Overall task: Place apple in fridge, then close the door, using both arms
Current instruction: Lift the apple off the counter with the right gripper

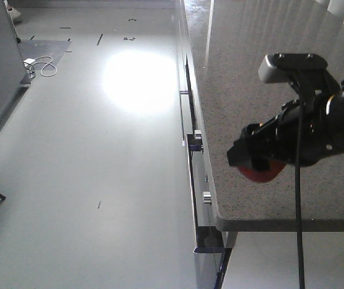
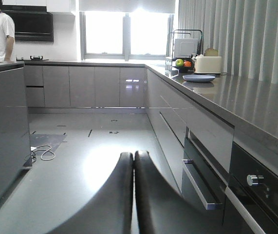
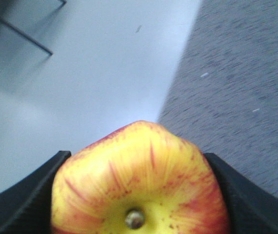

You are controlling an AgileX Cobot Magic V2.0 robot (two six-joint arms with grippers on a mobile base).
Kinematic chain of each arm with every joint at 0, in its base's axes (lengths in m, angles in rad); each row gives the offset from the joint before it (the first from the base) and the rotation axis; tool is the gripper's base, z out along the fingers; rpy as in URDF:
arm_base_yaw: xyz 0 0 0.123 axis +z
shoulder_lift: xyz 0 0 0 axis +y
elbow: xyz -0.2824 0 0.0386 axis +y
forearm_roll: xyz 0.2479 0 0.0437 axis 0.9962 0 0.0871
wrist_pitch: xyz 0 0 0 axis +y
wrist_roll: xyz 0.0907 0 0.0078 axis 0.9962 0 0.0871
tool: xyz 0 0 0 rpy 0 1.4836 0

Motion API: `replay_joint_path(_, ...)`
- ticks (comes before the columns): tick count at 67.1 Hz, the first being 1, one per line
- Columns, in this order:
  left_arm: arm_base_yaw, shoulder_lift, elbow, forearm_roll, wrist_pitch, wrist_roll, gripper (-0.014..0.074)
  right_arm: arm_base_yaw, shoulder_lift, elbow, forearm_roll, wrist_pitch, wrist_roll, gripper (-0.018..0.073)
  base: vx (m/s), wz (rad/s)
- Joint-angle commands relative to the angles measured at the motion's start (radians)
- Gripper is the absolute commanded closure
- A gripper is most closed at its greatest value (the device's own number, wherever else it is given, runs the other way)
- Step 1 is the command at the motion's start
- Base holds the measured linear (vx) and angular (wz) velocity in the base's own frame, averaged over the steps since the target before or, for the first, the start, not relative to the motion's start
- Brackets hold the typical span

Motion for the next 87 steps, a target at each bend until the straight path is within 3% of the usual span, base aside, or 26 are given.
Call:
replay_joint_path(1, -0.002, -0.015, -0.017, -0.009, -0.074, -0.004, 0.0603, 0.060, -0.101, 0.051, 0.013, -0.072, -0.008, 0.0374, 0.00, 0.00)
replay_joint_path(17, -0.002, -0.015, -0.017, -0.009, -0.074, -0.004, 0.0603, 0.161, -0.286, 0.263, 0.037, -0.111, -0.008, 0.0374, 0.00, 0.00)
replay_joint_path(42, -0.002, -0.015, -0.017, -0.009, -0.074, -0.004, 0.0603, 0.172, -0.555, 0.523, 0.043, -0.112, -0.008, 0.0374, 0.00, 0.00)
replay_joint_path(68, -0.002, -0.015, -0.017, -0.009, -0.074, -0.004, 0.0603, 0.172, -0.699, 0.552, 0.045, 0.065, -0.007, 0.0374, 0.00, 0.00)
replay_joint_path(87, -0.002, -0.015, -0.017, -0.009, -0.074, -0.004, 0.0603, 0.172, -0.706, 0.552, 0.045, 0.095, -0.007, 0.0374, 0.00, 0.00)
